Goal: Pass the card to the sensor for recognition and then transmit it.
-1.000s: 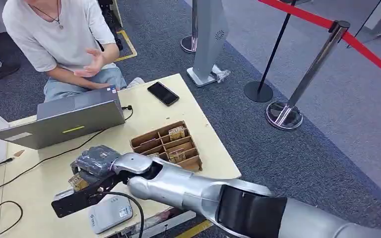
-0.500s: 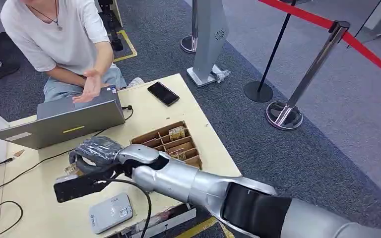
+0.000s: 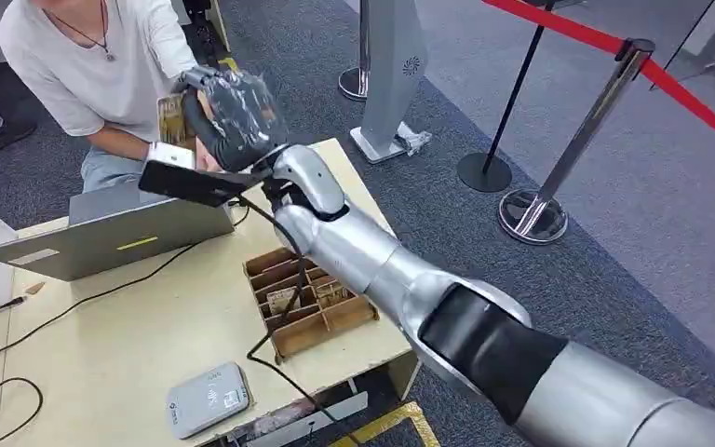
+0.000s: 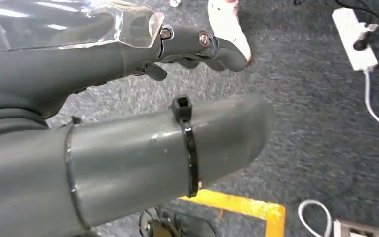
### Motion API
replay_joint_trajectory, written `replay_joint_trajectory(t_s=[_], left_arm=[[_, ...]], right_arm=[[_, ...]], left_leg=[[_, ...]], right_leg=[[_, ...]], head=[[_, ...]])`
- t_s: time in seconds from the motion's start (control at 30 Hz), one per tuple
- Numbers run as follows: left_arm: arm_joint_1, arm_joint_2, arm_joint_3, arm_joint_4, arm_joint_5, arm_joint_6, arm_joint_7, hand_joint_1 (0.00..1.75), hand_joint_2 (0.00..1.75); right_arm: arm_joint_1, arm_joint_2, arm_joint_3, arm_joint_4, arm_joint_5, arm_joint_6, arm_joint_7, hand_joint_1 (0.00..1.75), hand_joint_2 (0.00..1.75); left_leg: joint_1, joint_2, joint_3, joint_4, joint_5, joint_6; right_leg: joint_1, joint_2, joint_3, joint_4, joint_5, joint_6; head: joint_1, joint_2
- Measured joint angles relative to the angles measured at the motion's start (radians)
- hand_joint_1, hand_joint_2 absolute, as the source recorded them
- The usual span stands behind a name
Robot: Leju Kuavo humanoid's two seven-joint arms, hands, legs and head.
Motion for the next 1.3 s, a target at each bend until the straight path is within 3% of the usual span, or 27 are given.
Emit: replay_joint_trajectory(t_s=[0.13, 0.27, 0.37, 0.5, 0.63, 0.73, 0.87, 0.9, 0.93, 1.13, 1.17, 1.3], left_arm=[[-0.004, -0.007, 0.0, 0.0, 0.012, 0.003, -0.003, 0.0, 0.0], [-0.008, -0.009, 0.0, 0.0, 0.018, 0.005, 0.006, 0.0, 0.0], [-0.013, 0.001, 0.001, 0.0, 0.017, -0.049, 0.06, 0.0, 0.0], [-0.02, 0.017, 0.001, 0.0, 0.012, -0.064, 0.079, 0.0, 0.0], [-0.017, 0.01, 0.001, 0.0, 0.028, -0.002, 0.027, 0.0, 0.0], [-0.013, 0.026, 0.002, 0.0, 0.028, -0.063, 0.059, 0.0, 0.0], [-0.009, 0.05, 0.002, 0.0, 0.028, -0.087, 0.075, 0.0, 0.0], [-0.008, 0.053, 0.002, 0.0, 0.029, -0.089, 0.075, 0.0, 0.0], [-0.007, 0.053, 0.003, 0.0, 0.03, -0.089, 0.075, 0.0, 0.0], [-0.002, 0.054, 0.004, 0.0, 0.039, -0.087, 0.074, 0.0, 0.0], [-0.001, 0.053, 0.004, 0.0, 0.04, -0.087, 0.074, 0.0, 0.0], [-0.001, 0.054, 0.005, 0.0, 0.047, -0.085, 0.075, 0.0, 0.0]], right_arm=[[-0.065, 0.009, -0.019, 0.081, 0.048, -0.039, -0.004, 1.75, 1.75], [-0.105, 0.031, -0.022, 0.16, 0.134, -0.16, 0.025, 1.75, 1.75], [-0.137, 0.048, -0.022, 0.224, 0.209, -0.243, 0.055, 1.75, 1.75], [-0.155, 0.066, -0.021, 0.286, 0.273, -0.256, 0.078, 1.75, 1.75], [-0.152, 0.075, -0.019, 0.315, 0.354, -0.256, 0.1, 1.75, 1.75], [-0.152, 0.086, -0.016, 0.341, 0.391, -0.256, 0.112, 1.75, 1.75], [-0.151, 0.099, -0.011, 0.368, 0.403, -0.255, 0.121, 1.75, 1.75], [-0.151, 0.101, -0.01, 0.372, 0.408, -0.255, 0.123, 1.61, 1.75], [-0.151, 0.103, -0.009, 0.376, 0.415, -0.254, 0.129, 0.02, 1.75], [-0.151, 0.115, -0.005, 0.396, 0.435, -0.253, 0.148, 0.0, 1.75], [-0.151, 0.116, -0.004, 0.398, 0.437, -0.252, 0.149, 0.0, 0.0], [-0.15, 0.127, -0.003, 0.4, 0.416, -0.241, 0.134, 0.0, 0.0]], left_leg=[[0.0, -0.001, 0.0, 0.0, 0.0, 0.0], [0.0, -0.001, 0.0, 0.0, 0.0, 0.0], [0.001, 0.0, 0.0, 0.0, 0.0, 0.0], [0.001, 0.0, 0.0, 0.0, 0.001, 0.0], [0.0, -0.001, 0.0, 0.0, 0.001, 0.0], [0.0, 0.0, -0.001, 0.0, 0.001, 0.0], [0.0, -0.001, -0.001, 0.0, 0.001, 0.0], [0.0, -0.001, -0.001, 0.0, 0.001, 0.0], [0.0, -0.001, -0.001, 0.0, 0.001, 0.0], [0.0, -0.001, -0.001, 0.0, 0.001, 0.0], [0.0, -0.001, -0.001, 0.0, 0.001, 0.0], [0.0, -0.001, -0.001, 0.0, 0.001, 0.0]], right_leg=[[0.0, 0.0, 0.0, 0.0, 0.0, 0.0], [0.001, 0.0, 0.0, 0.0, 0.0, 0.0], [0.001, 0.0, 0.0, 0.0, 0.0, 0.0], [0.001, 0.0, 0.0, 0.0, 0.0, 0.0], [0.001, 0.0, 0.0, 0.0, 0.0, 0.0], [0.001, 0.0, 0.0, 0.0, 0.0, 0.0], [0.001, -0.001, 0.0, 0.0, 0.0, 0.0], [0.001, -0.001, 0.0, 0.0, 0.0, 0.0], [0.001, -0.001, -0.001, 0.0, 0.0, 0.0], [0.001, -0.001, -0.001, 0.0, 0.0, 0.0], [0.001, -0.001, -0.001, 0.0, 0.0, 0.0], [0.001, -0.001, 0.0, 0.0, 0.0, 0.0]], head=[[-0.001, 0.0], [0.0, 0.0], [0.0, 0.0], [0.0, 0.0], [0.0, 0.0], [0.0, 0.0], [0.0, 0.0], [0.0, 0.0], [0.0, 0.0], [0.0, 0.0], [0.0, 0.0], [0.0, 0.0]])
